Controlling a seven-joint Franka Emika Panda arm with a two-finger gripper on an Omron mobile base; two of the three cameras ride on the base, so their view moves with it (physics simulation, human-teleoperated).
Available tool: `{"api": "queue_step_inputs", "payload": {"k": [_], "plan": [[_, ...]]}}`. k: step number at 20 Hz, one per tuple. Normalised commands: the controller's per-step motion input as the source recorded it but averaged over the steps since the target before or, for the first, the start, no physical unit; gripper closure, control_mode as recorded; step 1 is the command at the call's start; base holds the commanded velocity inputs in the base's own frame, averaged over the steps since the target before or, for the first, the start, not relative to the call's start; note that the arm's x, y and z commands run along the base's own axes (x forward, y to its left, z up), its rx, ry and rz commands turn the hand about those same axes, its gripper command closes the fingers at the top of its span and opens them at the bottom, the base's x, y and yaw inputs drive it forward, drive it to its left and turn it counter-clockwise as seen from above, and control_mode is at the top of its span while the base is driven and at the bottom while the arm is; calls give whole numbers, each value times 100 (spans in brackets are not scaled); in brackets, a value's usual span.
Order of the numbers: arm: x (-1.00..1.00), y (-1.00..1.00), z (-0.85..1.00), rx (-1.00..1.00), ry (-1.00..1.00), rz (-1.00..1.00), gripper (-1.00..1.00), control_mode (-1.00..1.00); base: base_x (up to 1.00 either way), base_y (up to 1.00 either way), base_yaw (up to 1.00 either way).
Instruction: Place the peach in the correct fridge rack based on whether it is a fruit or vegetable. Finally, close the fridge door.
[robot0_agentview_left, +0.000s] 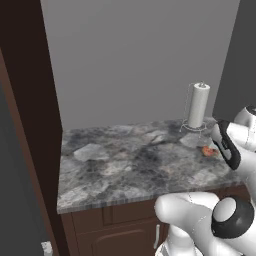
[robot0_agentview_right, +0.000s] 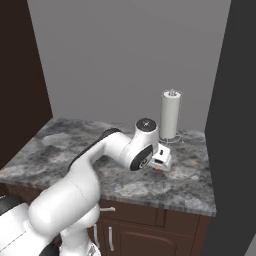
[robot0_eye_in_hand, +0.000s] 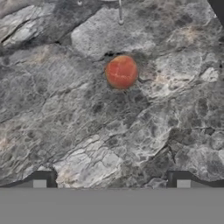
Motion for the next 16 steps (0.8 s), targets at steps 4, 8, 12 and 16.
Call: {"api": "queue_step_inputs", "payload": {"k": [4,8,12,16], "plan": [[25,-41,-1,16,0,0,-100,-100,0,0,0],[50,-3,-16,10,2,0,-100,-100,0,0,0],[57,0,-31,3,2,0,-100,-100,0,0,0],[42,0,-43,0,3,0,-100,-100,0,0,0]]}}
